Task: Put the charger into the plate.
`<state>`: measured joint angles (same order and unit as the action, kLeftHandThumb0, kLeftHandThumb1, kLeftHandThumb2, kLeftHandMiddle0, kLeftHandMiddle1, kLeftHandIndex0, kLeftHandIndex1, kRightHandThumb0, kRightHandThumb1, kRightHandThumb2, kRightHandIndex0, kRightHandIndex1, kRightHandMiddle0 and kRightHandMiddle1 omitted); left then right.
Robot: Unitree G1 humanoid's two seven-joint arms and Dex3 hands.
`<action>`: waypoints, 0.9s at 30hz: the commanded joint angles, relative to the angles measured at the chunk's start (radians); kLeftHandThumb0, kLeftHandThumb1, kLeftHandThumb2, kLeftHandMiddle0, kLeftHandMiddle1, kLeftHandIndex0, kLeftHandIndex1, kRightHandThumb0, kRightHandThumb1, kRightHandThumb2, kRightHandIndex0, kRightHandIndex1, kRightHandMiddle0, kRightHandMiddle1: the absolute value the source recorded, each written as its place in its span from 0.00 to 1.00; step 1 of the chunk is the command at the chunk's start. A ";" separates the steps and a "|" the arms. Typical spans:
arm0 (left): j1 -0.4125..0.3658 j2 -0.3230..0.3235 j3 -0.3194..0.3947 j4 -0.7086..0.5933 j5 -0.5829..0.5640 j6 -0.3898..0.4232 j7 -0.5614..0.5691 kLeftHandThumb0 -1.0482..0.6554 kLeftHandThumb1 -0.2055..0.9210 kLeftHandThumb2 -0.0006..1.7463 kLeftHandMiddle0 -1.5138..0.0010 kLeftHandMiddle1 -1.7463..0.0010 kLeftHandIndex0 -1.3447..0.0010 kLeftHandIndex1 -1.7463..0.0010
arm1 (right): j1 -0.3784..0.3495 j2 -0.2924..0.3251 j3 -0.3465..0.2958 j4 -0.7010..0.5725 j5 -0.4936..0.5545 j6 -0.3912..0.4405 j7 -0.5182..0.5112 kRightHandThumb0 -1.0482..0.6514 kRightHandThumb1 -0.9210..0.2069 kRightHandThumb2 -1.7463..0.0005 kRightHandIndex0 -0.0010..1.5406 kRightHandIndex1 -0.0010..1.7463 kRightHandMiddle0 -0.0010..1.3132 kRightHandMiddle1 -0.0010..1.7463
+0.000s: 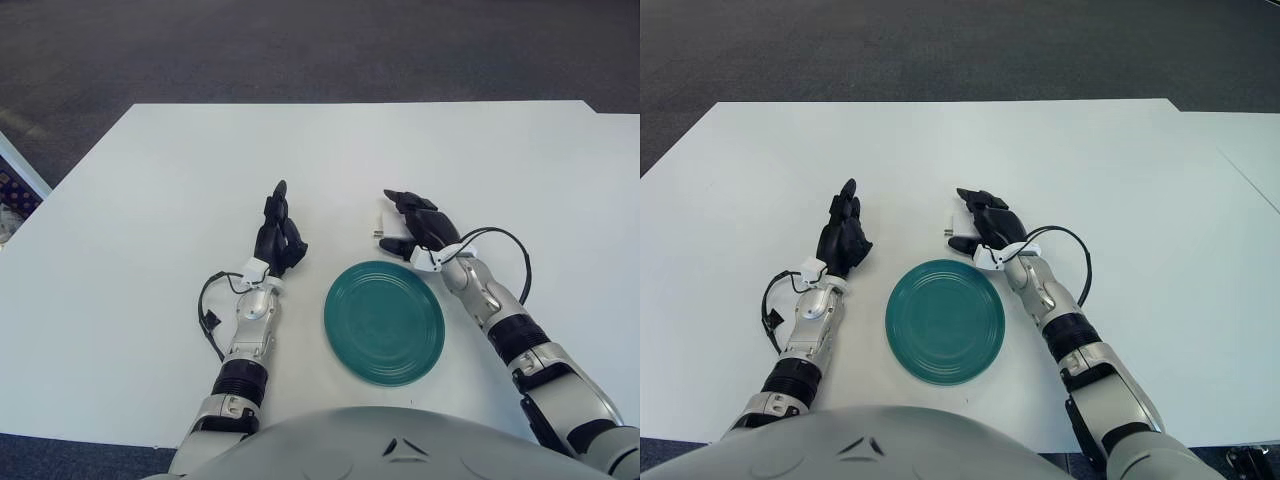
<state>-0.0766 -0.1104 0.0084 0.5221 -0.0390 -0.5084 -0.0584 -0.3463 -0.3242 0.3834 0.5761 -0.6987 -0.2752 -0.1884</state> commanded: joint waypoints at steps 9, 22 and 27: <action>0.079 -0.015 0.016 0.106 -0.045 -0.014 -0.048 0.04 1.00 0.59 1.00 1.00 1.00 0.92 | -0.072 -0.042 0.042 0.184 -0.018 -0.018 -0.003 0.06 0.00 0.61 0.06 0.00 0.00 0.14; 0.110 -0.028 0.013 0.074 -0.054 -0.045 -0.068 0.06 1.00 0.60 1.00 1.00 1.00 0.92 | -0.079 -0.134 0.128 0.243 -0.052 -0.060 0.039 0.03 0.00 0.53 0.06 0.00 0.00 0.15; 0.110 -0.041 0.016 0.065 -0.061 -0.029 -0.062 0.06 1.00 0.59 1.00 1.00 1.00 0.91 | -0.089 -0.165 0.151 0.271 -0.060 -0.096 0.029 0.03 0.00 0.52 0.09 0.01 0.00 0.22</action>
<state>-0.0755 -0.1135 0.0186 0.5184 -0.0723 -0.5509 -0.1272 -0.4812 -0.4613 0.4975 0.7867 -0.7189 -0.3730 -0.1890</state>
